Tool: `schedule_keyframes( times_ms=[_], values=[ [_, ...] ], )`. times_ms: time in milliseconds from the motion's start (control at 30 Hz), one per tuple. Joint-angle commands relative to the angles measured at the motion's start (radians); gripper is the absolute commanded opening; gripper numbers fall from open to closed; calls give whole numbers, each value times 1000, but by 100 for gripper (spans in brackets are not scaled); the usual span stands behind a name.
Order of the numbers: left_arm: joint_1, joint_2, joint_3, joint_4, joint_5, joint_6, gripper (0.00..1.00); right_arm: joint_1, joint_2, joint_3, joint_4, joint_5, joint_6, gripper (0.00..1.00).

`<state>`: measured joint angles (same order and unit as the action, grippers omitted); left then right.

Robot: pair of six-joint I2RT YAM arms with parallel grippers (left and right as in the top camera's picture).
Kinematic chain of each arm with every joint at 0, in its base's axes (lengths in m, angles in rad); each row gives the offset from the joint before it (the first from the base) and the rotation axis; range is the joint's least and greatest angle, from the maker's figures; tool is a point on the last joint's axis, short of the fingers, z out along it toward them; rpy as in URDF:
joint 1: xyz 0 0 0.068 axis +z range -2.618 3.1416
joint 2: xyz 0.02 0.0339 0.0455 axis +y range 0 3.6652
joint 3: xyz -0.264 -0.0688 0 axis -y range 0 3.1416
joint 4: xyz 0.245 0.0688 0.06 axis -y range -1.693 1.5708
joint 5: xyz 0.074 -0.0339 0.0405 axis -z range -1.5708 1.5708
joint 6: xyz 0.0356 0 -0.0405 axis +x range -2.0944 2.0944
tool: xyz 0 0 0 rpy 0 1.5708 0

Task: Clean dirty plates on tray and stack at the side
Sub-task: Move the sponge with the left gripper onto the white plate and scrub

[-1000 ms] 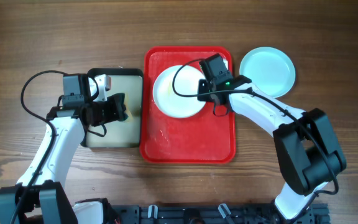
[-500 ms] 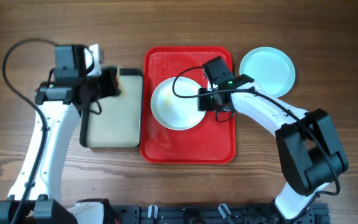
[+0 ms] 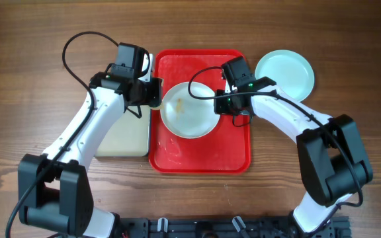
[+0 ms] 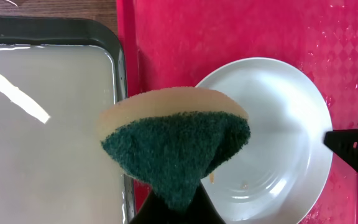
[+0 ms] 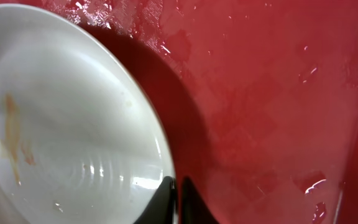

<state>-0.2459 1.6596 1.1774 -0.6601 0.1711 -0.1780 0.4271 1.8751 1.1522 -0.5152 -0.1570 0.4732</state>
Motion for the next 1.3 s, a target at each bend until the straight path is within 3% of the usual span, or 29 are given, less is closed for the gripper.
schedule_keyframes(
  times_ms=[0,533,867,900,1000,1167,1267],
  values=[
    [-26,13,5,17,-5,-12,4,2,16,-2,2,-16,1,4],
    [-80,23,-60,124,-16,-10,4,2,16,-2,8,-25,0,4],
    [-156,177,-60,210,-21,-10,4,2,16,-2,6,-24,-1,4],
    [-156,177,-60,211,-28,-10,6,2,16,-2,6,-24,-2,4],
    [-156,177,-60,214,-28,-10,29,2,16,-2,6,-24,-1,4],
    [-156,179,-60,219,-28,-10,34,2,16,-2,4,-25,-2,4],
    [-156,186,-60,223,-29,-10,30,2,16,-2,5,-25,-1,4]
  ],
)
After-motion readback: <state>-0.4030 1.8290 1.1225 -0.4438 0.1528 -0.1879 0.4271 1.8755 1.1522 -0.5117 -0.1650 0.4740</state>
